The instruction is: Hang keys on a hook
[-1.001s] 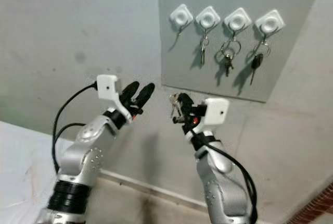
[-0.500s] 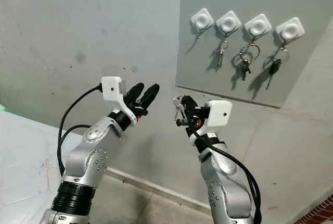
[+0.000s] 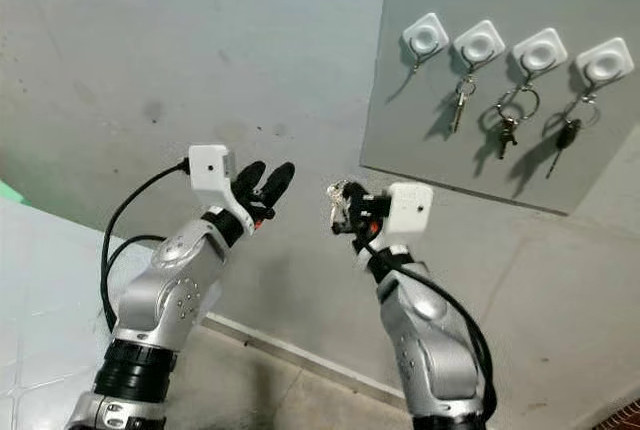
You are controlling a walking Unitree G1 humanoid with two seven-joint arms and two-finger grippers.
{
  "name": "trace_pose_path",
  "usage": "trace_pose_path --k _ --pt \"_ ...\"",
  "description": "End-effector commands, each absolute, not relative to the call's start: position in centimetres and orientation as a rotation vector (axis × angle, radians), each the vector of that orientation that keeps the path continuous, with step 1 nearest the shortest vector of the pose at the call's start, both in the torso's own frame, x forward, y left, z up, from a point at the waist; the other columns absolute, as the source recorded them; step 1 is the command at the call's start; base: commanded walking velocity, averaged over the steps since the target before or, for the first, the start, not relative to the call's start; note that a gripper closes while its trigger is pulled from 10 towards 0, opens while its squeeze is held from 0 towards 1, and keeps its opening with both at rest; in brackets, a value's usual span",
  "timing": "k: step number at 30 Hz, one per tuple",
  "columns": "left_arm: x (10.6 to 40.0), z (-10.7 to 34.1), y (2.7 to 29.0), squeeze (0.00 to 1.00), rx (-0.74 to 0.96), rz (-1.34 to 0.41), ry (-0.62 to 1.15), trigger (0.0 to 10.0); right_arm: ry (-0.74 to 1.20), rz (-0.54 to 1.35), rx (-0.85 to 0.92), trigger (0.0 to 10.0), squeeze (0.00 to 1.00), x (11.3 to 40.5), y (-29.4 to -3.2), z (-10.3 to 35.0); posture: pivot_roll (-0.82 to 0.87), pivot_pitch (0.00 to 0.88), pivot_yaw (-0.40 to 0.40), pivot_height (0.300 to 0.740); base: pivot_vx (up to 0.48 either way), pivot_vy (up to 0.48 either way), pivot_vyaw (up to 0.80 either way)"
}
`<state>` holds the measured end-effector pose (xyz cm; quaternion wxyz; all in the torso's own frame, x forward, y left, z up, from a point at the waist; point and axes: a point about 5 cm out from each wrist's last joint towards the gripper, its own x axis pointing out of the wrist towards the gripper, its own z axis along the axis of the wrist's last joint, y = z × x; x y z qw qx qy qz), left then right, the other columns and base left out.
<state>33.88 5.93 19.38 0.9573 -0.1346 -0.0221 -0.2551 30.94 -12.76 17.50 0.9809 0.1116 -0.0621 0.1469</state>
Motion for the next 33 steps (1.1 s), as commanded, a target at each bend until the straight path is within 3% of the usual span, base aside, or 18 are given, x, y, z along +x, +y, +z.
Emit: trace_pose_path --k 1,2,17,33 --pt "34.0 19.7 5.7 0.0 -0.242 -0.538 -0.056 10.0 -0.214 0.327 0.171 10.0 0.0 31.3 -12.4 18.9 -0.08 0.0 0.039 0.74 0.0 0.0 0.0" --pt "34.1 19.8 5.7 0.0 -0.231 -0.542 -0.06 10.0 -0.261 0.34 0.115 10.0 0.0 31.3 -12.2 19.5 -0.08 0.0 0.039 0.74 0.0 0.0 0.0" --pt "33.9 21.8 5.2 0.0 -0.203 -0.628 -0.136 10.0 -0.348 0.399 0.162 10.0 0.0 32.9 -11.5 22.3 -0.06 0.0 0.034 0.74 0.0 0.0 0.0" --pt "33.3 23.8 4.1 0.0 -0.125 -0.74 -0.214 10.0 -0.34 0.271 0.177 10.0 0.0 34.5 -13.6 23.0 -0.06 0.006 0.046 0.74 0.0 0.0 0.0"
